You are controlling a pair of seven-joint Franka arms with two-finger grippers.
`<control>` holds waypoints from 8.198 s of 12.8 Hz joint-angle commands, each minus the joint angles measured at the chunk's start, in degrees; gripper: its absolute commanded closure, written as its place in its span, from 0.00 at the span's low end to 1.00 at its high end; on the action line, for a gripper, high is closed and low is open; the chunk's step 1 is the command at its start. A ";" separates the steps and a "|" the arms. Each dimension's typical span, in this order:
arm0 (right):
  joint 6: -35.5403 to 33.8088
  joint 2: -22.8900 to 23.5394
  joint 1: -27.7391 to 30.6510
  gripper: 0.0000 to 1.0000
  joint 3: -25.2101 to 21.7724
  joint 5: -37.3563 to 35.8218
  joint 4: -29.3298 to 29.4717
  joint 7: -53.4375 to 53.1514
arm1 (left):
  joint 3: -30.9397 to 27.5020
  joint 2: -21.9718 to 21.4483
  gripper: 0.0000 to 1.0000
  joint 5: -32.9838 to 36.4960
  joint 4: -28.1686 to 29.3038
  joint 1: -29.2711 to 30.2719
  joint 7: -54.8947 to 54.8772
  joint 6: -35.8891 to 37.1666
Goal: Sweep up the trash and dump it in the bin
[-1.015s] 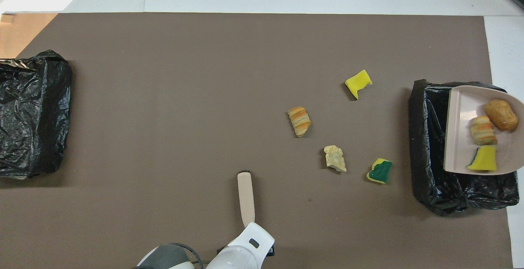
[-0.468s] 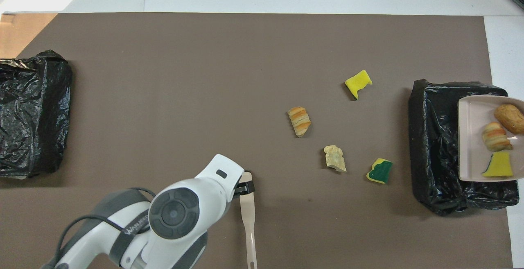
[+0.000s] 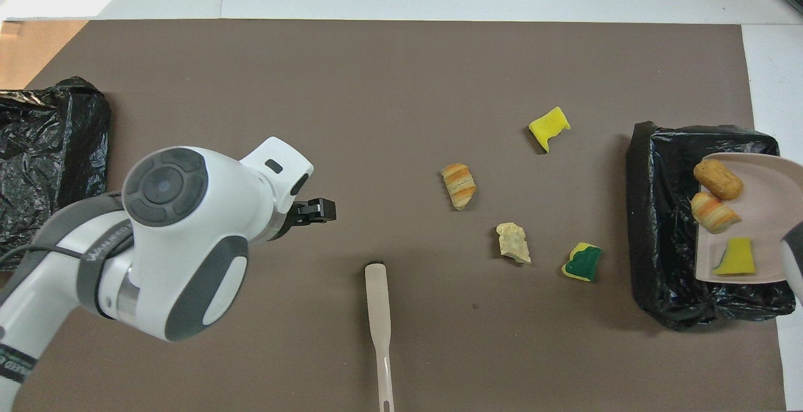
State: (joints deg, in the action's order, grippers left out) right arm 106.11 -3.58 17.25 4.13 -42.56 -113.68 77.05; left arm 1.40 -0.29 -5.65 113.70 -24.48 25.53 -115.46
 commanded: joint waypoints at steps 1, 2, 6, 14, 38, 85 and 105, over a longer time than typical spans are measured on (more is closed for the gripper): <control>0.67 -1.96 -0.73 1.00 0.09 -3.93 -2.08 -1.91 | 0.62 0.03 0.00 0.82 -6.02 6.00 -10.27 7.86; 0.06 -2.39 -1.51 1.00 0.18 -6.20 -2.08 -1.82 | 0.62 -0.76 0.00 0.99 -7.07 7.85 -13.54 10.32; -2.14 -4.59 -2.66 1.00 0.35 -7.63 0.03 0.46 | 0.36 -3.48 0.00 1.52 -8.93 15.67 -27.35 16.75; -1.70 -4.68 -2.84 1.00 0.44 -7.80 1.44 4.16 | 0.00 -4.38 0.00 2.49 -17.53 23.16 -29.66 24.84; -3.11 -0.99 -9.85 1.00 1.14 15.48 10.32 -25.59 | 0.09 -3.14 0.00 5.21 -18.77 22.99 -29.92 23.00; 4.72 33.84 -44.85 0.34 5.89 41.68 36.62 -117.22 | 0.71 0.81 0.00 4.16 -18.60 21.32 -30.01 20.28; 17.28 6.22 -59.43 0.40 7.03 54.25 -15.42 -125.91 | 0.88 24.64 0.00 3.54 -27.65 -5.22 -11.04 2.53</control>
State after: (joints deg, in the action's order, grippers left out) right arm 122.55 5.96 -41.13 11.10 10.32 -125.39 -46.49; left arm 3.18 23.88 -2.92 85.90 -27.70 11.71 -111.61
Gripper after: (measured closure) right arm 0.396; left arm 0.000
